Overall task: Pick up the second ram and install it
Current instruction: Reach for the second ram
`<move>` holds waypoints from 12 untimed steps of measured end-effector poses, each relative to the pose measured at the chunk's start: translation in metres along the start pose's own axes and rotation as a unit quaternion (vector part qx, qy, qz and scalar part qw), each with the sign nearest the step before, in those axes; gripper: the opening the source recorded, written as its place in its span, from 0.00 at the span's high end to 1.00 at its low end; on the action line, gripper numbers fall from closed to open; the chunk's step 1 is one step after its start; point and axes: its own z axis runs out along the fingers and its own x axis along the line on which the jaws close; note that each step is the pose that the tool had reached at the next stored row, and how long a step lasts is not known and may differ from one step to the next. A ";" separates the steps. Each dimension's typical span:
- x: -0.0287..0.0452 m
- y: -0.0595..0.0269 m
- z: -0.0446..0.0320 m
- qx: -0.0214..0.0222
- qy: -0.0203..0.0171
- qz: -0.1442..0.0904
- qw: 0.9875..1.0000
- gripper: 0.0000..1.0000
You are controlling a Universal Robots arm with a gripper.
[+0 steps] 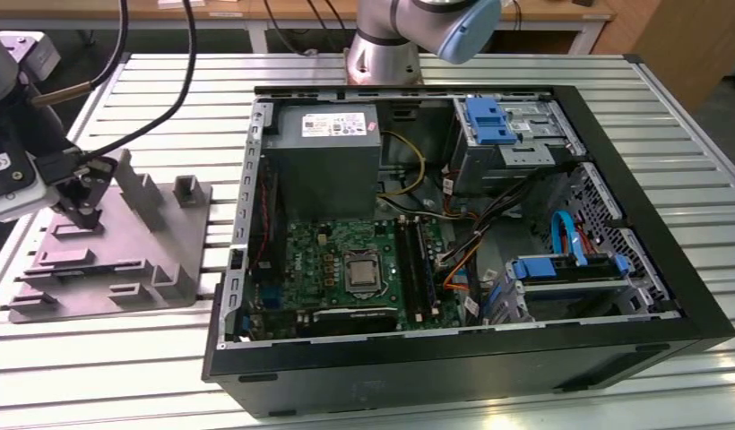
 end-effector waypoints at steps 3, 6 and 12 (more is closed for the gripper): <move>0.0006 -0.0005 0.0041 0.000 0.000 0.000 1.000 0.90; 0.0015 -0.0010 0.0076 0.000 0.000 0.000 1.000 0.90; 0.0095 -0.0021 0.0149 0.000 0.000 0.000 1.000 0.90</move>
